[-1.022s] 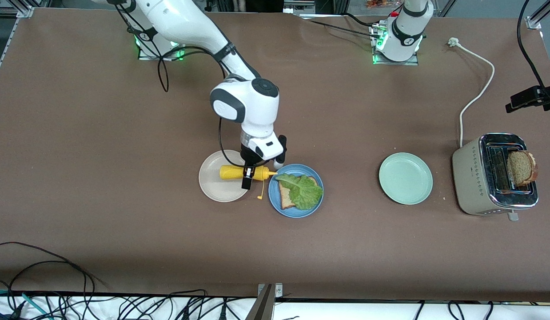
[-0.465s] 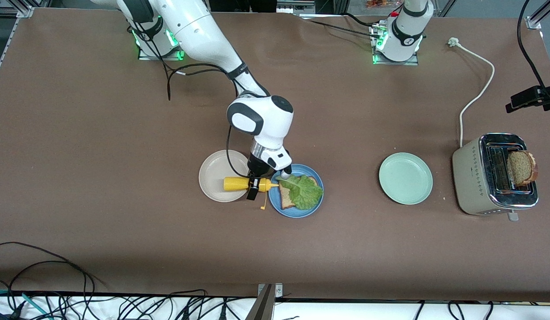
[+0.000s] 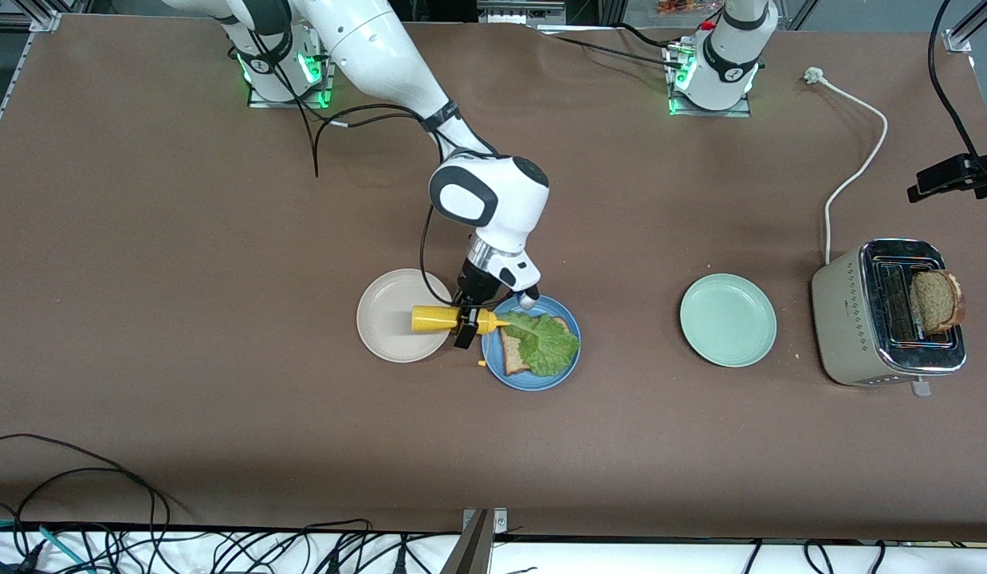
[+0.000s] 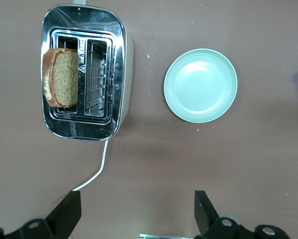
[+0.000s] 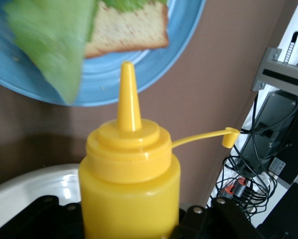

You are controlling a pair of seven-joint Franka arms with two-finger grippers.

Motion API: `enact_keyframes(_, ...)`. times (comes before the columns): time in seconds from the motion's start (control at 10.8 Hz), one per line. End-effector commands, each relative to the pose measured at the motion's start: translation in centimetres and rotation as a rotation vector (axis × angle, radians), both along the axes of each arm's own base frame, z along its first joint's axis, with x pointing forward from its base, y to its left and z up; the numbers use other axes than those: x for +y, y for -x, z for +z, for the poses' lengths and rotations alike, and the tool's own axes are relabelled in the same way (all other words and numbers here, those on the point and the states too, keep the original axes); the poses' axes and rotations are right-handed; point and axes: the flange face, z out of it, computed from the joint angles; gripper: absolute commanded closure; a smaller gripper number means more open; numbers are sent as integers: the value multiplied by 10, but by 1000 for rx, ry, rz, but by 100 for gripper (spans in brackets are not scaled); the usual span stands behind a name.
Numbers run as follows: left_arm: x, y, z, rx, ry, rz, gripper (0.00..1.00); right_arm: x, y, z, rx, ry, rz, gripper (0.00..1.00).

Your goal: Make sandwich in blue plate with both arms

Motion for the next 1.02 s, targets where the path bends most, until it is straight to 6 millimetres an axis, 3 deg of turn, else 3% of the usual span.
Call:
enact_keyframes(0.0,0,-1,6,-1,21,-2,0,11,6,-4,-37,56,15,100)
enact_keyframes(0.37,3,-4,-1,9,23,-2,0,11,8,-13,-47,95,29,100)
enact_keyframes(0.56,3,-4,0,9,20,0,0,11,7,-6,-49,84,21,100)
enact_keyframes(0.74,6,-4,-3,13,21,3,0,9,3,28,-49,59,-19,100)
enact_keyframes(0.93,15,-4,-5,15,19,19,0,2,-2,84,7,-69,-89,100)
